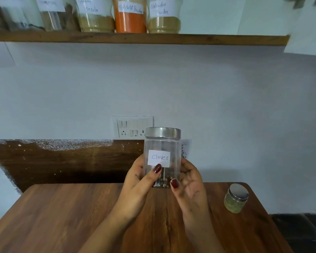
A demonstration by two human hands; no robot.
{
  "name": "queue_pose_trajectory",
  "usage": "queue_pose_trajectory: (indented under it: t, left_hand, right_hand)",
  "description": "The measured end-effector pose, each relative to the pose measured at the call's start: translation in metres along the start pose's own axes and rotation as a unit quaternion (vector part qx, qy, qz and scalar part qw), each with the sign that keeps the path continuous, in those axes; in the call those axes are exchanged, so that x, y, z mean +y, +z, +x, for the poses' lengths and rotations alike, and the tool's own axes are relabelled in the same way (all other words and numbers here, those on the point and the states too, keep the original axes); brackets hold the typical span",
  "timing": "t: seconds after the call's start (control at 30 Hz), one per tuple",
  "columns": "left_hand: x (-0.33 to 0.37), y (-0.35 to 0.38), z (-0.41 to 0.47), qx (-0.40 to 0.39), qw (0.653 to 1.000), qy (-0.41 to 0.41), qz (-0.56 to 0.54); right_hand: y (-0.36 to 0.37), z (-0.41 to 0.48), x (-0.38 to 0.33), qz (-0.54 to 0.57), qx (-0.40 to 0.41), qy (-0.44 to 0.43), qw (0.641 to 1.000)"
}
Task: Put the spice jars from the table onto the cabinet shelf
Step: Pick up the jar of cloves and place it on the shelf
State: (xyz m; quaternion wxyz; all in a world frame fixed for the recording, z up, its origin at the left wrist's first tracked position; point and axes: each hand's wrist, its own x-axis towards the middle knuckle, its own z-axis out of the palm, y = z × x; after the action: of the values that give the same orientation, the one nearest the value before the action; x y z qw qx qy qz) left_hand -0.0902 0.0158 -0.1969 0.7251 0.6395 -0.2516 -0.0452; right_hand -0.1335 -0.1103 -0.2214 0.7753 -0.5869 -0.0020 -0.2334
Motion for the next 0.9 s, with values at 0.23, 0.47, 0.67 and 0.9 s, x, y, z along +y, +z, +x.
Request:
queue_pose_trajectory:
  t: [0.23,0.47,0.67,0.9]
  left_hand:
    - [0.018,0.004,0.019,-0.021,0.999,0.034,0.029]
    - [0.05,0.002,0.049,0.012,0.99,0.112,0.088]
    - [0.07,0.002,0.063,0.017,0.985,0.135,0.106]
    - [0.084,0.004,0.08,0.005,0.98,0.155,0.127]
  right_hand:
    - [-0.002,0.007,-0.022,-0.033,-0.014,-0.054,0.998]
    - [0.0,0.035,-0.057,-0.054,-0.022,-0.105,0.993]
    - [0.005,0.054,-0.083,-0.08,-0.04,-0.14,0.986]
    - [0.007,0.077,-0.107,-0.136,-0.027,-0.179,0.974]
